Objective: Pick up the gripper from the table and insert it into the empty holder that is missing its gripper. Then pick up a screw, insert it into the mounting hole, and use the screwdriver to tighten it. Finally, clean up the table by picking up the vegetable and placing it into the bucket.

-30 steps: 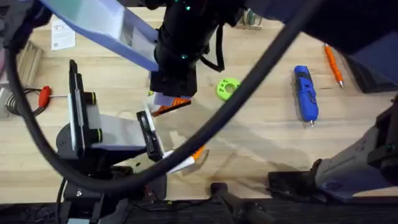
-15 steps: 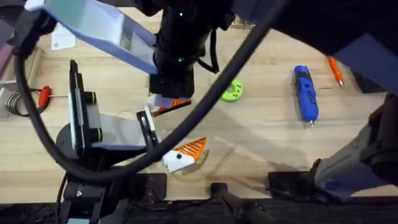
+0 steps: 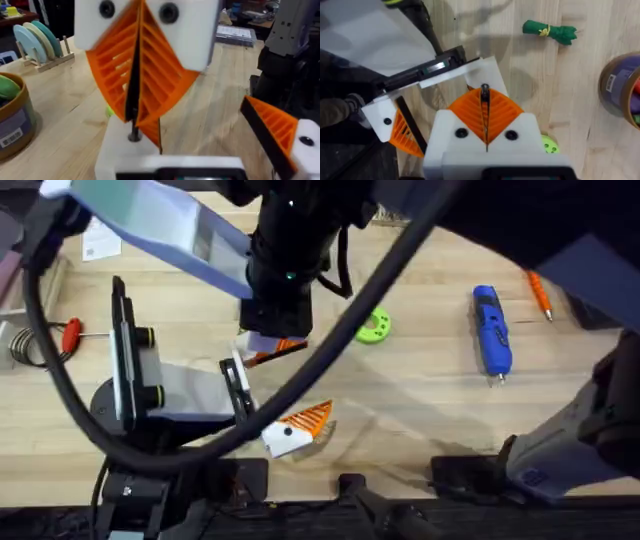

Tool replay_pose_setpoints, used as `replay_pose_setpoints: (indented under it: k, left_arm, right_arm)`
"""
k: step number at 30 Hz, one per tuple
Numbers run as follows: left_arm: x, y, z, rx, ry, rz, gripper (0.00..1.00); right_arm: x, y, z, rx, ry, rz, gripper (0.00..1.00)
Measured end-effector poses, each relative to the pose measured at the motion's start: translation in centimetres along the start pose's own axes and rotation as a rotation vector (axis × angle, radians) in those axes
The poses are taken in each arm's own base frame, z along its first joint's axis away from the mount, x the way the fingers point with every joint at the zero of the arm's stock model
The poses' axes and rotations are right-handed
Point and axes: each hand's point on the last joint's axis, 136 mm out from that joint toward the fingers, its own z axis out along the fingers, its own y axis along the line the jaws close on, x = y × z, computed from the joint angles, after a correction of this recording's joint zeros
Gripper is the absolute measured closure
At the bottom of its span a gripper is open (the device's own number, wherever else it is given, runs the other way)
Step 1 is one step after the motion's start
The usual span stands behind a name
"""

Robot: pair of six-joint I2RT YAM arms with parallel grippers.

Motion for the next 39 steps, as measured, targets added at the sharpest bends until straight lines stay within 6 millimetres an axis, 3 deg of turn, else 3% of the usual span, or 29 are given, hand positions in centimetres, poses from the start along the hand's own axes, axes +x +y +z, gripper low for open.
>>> replay_pose_setpoints:
  k: [27, 39]
  left_arm:
    - [0.0, -0.1, 0.0, 0.005, 0.0, -0.021, 0.015]
    - [0.1, -0.4, 0.0, 0.025, 0.002, -0.024, 0.015]
  right_arm:
    - [-0.7, -0.4, 1.2, -0.014, -0.011, 0.016, 0.996]
    - [0.2, 0.2, 1.5, -0.044, 0.029, 0.035, 0.996]
